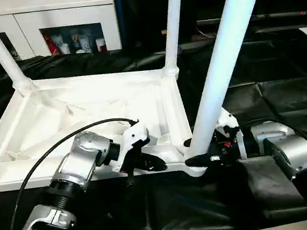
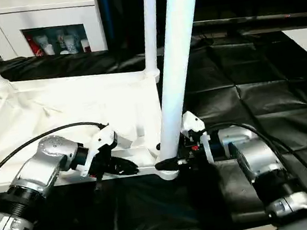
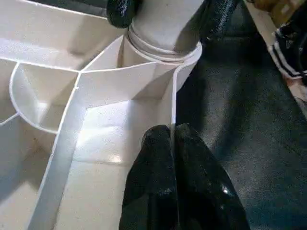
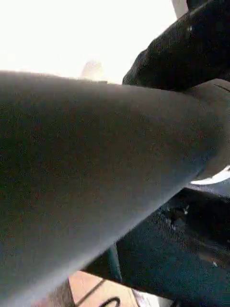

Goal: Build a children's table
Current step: Rotate leg to tighten

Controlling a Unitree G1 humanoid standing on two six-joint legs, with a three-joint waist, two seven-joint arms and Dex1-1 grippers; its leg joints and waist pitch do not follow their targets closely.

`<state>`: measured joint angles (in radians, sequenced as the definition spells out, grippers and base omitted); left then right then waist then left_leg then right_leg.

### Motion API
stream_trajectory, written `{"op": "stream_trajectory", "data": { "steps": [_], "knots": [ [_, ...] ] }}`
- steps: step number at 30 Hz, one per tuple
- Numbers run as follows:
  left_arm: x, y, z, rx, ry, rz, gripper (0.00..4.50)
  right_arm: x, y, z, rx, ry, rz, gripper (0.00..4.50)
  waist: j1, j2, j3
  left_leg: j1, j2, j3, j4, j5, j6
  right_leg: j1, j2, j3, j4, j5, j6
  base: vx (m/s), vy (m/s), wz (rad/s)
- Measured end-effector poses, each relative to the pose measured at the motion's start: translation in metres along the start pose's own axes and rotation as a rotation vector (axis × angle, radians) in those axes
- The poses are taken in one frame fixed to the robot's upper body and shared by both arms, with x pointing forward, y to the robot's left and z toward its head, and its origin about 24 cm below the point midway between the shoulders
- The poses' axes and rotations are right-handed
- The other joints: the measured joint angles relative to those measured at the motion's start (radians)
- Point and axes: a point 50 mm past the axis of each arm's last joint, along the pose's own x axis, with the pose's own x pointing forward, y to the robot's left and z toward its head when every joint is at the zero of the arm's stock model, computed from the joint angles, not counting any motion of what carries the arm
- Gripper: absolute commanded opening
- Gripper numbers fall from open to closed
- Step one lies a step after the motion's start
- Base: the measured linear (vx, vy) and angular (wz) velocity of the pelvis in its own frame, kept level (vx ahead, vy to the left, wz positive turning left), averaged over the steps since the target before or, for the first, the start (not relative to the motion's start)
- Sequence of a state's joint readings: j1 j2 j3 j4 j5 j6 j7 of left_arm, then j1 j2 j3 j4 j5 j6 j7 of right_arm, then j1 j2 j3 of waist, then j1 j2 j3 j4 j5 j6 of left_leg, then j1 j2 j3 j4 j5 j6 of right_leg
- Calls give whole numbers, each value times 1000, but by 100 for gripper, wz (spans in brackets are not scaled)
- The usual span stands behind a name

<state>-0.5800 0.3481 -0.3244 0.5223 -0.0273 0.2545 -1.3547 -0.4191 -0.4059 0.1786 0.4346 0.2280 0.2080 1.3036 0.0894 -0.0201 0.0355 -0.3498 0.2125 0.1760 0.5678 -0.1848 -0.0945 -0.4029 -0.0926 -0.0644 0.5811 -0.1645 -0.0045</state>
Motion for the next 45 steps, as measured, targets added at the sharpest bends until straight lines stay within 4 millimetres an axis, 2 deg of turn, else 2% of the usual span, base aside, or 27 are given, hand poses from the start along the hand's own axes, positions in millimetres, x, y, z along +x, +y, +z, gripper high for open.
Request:
{"op": "stream_trajectory", "data": {
  "steps": [3,5,12,16,20,21,22,25,27,34,39,41,45],
  "knots": [
    [4,4,1,1,-17,73,0,3,-5,-1,15,-36,-112,229,-4,-1,0,0,0,0,0,0,0,1,0,1,1,0,0,0,0,0],
    [10,11,2,-4,-34,173,0,9,-14,-2,38,-83,-273,225,-7,-2,-1,1,-1,-1,0,0,0,3,0,1,1,-3,6,0,0,0],
    [35,23,14,-34,-56,399,0,28,-39,-1,169,-174,-701,204,-39,-5,-3,1,-4,-7,0,0,0,4,-1,0,-5,-4,7,-7,-1,0],
    [46,25,18,-56,-65,471,0,38,-47,3,225,-190,-861,203,-56,-7,-4,1,-4,-8,1,0,0,4,-2,-2,-10,-4,7,0,0,0],
    [50,26,21,-60,-69,513,0,46,-52,7,255,-203,-945,203,-62,-7,-4,1,-4,-10,0,0,0,2,-1,-5,-19,-4,7,0,0,0],
    [50,26,21,-60,-69,516,0,47,-52,8,251,-204,-943,203,-62,-7,-4,1,-4,-11,0,0,0,2,-1,-5,-21,-4,7,0,0,0],
    [50,26,21,-60,-69,518,0,47,-52,7,250,-205,-942,258,-62,-7,-4,1,-5,-11,0,0,0,2,-1,-5,-22,-4,7,0,0,0],
    [49,26,21,-56,-69,510,0,47,-51,8,232,-221,-902,277,-62,-8,-4,0,-5,-9,0,0,0,1,-2,-3,-23,-4,7,0,0,0],
    [47,26,20,-49,-72,491,0,42,-48,6,210,-226,-845,306,-60,-8,-4,0,-5,-9,-1,0,0,1,-2,-3,-23,-4,7,0,0,0],
    [31,23,15,-12,-67,393,0,18,-36,0,79,-162,-572,306,-47,-8,-3,0,-4,-4,-11,0,0,0,-1,-3,-14,5,6,0,0,0],
    [15,13,7,19,-56,226,0,-5,-24,0,-27,-62,-310,306,-37,-8,-3,0,-2,-5,-12,0,0,-3,1,-2,-3,5,5,11,-3,0],
    [8,8,5,26,-42,143,0,-6,-18,-4,-44,-25,-219,306,-33,-7,-3,0,1,-5,-12,0,0,-3,3,-4,-2,3,2,60,-16,0],
    [7,1,6,33,-26,53,0,-6,-11,-10,-51,9,-136,306,-25,-5,-2,-1,1,-2,-6,2,6,-5,1,-3,-2,-1,-1,60,12,1]
  ]
}}
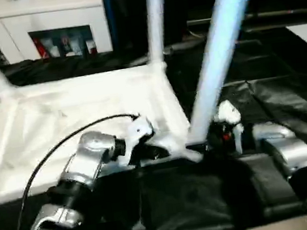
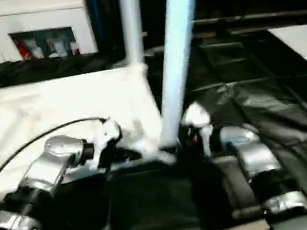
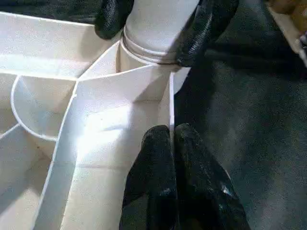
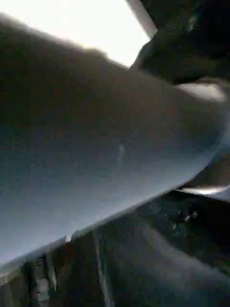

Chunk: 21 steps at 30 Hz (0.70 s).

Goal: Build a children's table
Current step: Rotate leg to tighten

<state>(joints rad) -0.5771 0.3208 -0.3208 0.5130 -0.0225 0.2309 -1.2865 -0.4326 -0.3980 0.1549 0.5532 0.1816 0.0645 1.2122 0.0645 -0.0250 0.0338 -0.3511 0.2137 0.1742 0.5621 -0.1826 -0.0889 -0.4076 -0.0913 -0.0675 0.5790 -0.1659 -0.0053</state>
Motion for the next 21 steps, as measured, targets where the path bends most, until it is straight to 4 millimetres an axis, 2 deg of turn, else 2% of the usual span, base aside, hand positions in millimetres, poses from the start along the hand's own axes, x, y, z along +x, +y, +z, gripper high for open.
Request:
{"op": "stream_trajectory", "data": {
  "steps": [6,8,14,16,21],
  "knots": [
    [-5,-2,-3,-10,15,-37,0,-4,3,0,-13,25,77,306,1,-1,1,-1,-1,2,5,-4,-1,0,-2,2,1,0,0,0,0,0],
    [-6,-4,-4,-19,16,-51,0,-5,4,-1,-8,32,102,284,1,-1,1,0,-1,2,5,-5,-3,0,-2,1,2,0,0,0,0,0],
    [-4,-5,-4,-13,9,-45,0,-4,5,-2,13,28,105,261,0,-1,1,0,-1,2,6,-5,-4,1,-2,2,4,0,0,0,0,0],
    [-2,-3,-4,-4,2,-17,0,-3,3,-3,27,8,57,259,-1,-1,1,0,-1,2,7,-5,-4,1,-2,2,5,0,0,0,0,0],
    [8,11,1,-14,-27,166,0,8,-12,-7,127,-86,-241,257,-10,-1,1,1,-2,1,7,-4,-5,2,-2,4,6,0,1,0,0,0]
  ]
}}
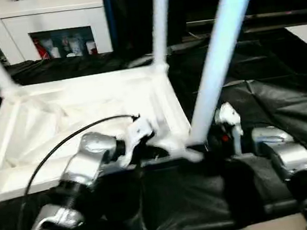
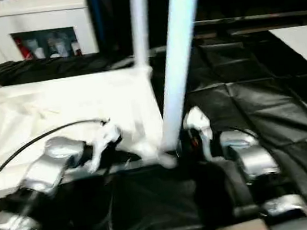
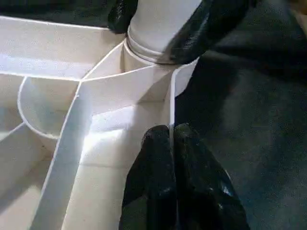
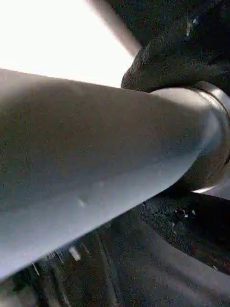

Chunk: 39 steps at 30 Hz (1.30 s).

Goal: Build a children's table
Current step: Rotate leg to tighten

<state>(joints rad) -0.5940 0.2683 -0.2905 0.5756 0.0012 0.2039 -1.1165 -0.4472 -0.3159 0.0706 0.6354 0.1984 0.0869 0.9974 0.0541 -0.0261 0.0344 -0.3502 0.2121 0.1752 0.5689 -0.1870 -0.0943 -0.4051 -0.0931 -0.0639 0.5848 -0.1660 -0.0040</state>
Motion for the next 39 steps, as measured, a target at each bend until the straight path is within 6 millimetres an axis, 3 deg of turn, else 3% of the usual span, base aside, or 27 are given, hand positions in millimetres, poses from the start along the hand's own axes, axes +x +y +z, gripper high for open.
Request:
{"op": "stream_trajectory", "data": {
  "steps": [9,15,16,22,30,34,39],
  "knots": [
    [36,8,15,-24,-11,271,0,37,-9,3,145,-93,-515,256,-14,1,-1,1,-2,-3,0,1,-2,2,0,0,-1,-2,5,0,0,0],
    [43,5,18,-15,-12,283,0,44,-3,3,148,-132,-582,256,-16,2,-2,0,-3,-3,-2,1,-2,3,0,1,-4,-2,5,0,0,0],
    [43,5,18,-14,-13,276,0,43,-3,3,144,-136,-575,291,-16,3,-2,0,-3,-3,-3,1,-2,3,0,0,-5,-2,5,0,0,0],
    [40,5,19,0,-19,241,0,31,-5,2,81,-127,-471,361,-13,4,-2,0,-3,-3,-6,1,-2,3,0,0,-6,2,1,0,0,0],
    [18,4,9,18,-14,95,0,-11,-11,7,-117,23,-79,361,-1,5,-1,-1,-1,-3,-7,1,-1,2,1,-1,-5,1,1,0,0,0],
    [5,0,5,31,2,-6,0,-21,-6,14,-176,61,91,361,2,5,-1,-2,-1,-2,-6,1,-1,1,1,-1,-6,1,1,0,0,0],
    [-7,-11,-1,17,28,-176,0,-29,4,5,-167,123,259,361,11,5,0,-2,0,-2,-3,2,0,-1,1,-1,-5,0,1,0,0,0]
  ]
}}
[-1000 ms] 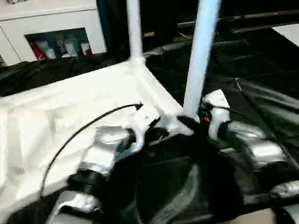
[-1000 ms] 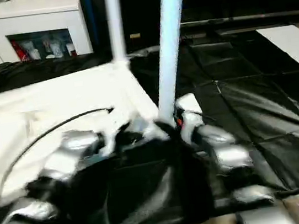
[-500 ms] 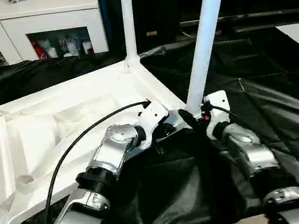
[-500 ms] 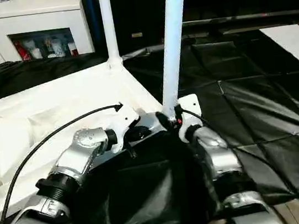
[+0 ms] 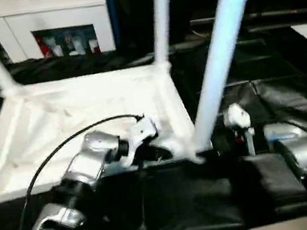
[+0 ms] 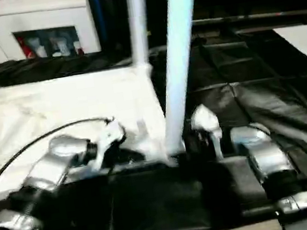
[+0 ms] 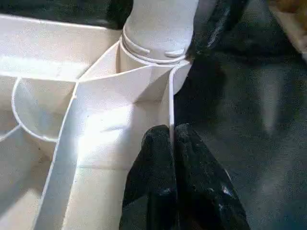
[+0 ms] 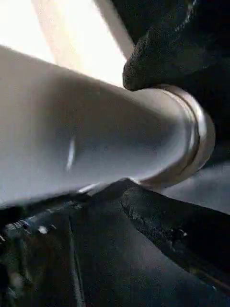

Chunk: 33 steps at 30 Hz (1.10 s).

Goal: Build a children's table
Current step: Rotate leg to tighten

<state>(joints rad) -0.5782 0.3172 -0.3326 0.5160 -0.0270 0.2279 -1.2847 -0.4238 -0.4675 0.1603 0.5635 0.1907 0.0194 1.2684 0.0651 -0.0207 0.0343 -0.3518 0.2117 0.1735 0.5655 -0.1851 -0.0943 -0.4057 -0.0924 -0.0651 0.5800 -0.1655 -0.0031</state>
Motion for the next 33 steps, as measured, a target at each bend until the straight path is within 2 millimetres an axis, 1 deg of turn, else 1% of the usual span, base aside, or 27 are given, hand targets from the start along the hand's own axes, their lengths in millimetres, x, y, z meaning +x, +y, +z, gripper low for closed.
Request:
{"op": "stream_trajectory", "data": {
  "steps": [4,7,8,11,14,15,17,19,22,26,29,33],
  "knots": [
    [-2,-3,-2,-12,8,-26,0,-2,2,0,-3,10,38,361,2,0,0,0,0,0,2,-1,-1,0,0,0,1,0,0,0,0,0],
    [-4,-4,-3,-19,10,-36,0,-2,2,-1,11,5,54,328,1,0,0,0,1,0,2,-1,-1,0,0,0,1,0,0,0,0,0],
    [-4,-4,-3,-20,9,-37,0,-2,3,-1,18,3,64,328,1,0,0,0,1,0,2,-1,-1,0,0,0,1,0,0,0,0,0],
    [-5,-4,-3,-22,9,-38,0,-1,4,-1,23,1,74,290,0,0,0,0,1,0,2,-1,-1,0,0,0,1,0,0,0,0,0],
    [-4,-4,-3,-22,7,-36,0,0,5,-1,40,-7,74,280,-1,0,0,0,1,0,2,-1,-1,0,0,0,1,0,0,0,0,0],
    [-3,-5,-2,-21,3,-37,0,0,5,-2,46,-13,69,266,-1,0,0,0,1,0,2,-1,-1,0,0,0,1,0,0,0,0,0],
    [0,-4,-2,-22,-3,-22,0,0,7,-6,78,-43,39,262,1,0,0,0,1,0,2,-1,-1,2,0,0,2,0,0,0,0,0],
    [3,-1,-2,-25,-12,20,0,2,6,-9,106,-68,-26,258,-1,1,0,1,0,1,2,-1,-1,4,0,1,2,0,-1,0,0,0],
    [10,7,1,-27,-28,118,0,10,0,-12,152,-114,-175,254,-4,1,0,2,0,0,2,-1,-1,3,-1,1,1,-1,1,0,0,0],
    [24,19,7,-50,-42,300,0,31,-12,-13,246,-196,-473,254,-19,2,0,3,-2,-2,2,-1,-2,5,-1,1,-2,-2,4,0,0,0],
    [34,22,12,-58,-46,384,0,44,-16,-10,304,-228,-630,254,-29,3,0,2,-3,-3,2,-1,-1,5,-1,1,-3,-2,4,0,0,0],
    [42,24,16,-58,-47,431,0,55,-18,-7,345,-259,-747,253,-32,3,0,2,-3,-4,2,-1,-1,5,-1,1,-3,-2,4,0,0,0]
  ]
}}
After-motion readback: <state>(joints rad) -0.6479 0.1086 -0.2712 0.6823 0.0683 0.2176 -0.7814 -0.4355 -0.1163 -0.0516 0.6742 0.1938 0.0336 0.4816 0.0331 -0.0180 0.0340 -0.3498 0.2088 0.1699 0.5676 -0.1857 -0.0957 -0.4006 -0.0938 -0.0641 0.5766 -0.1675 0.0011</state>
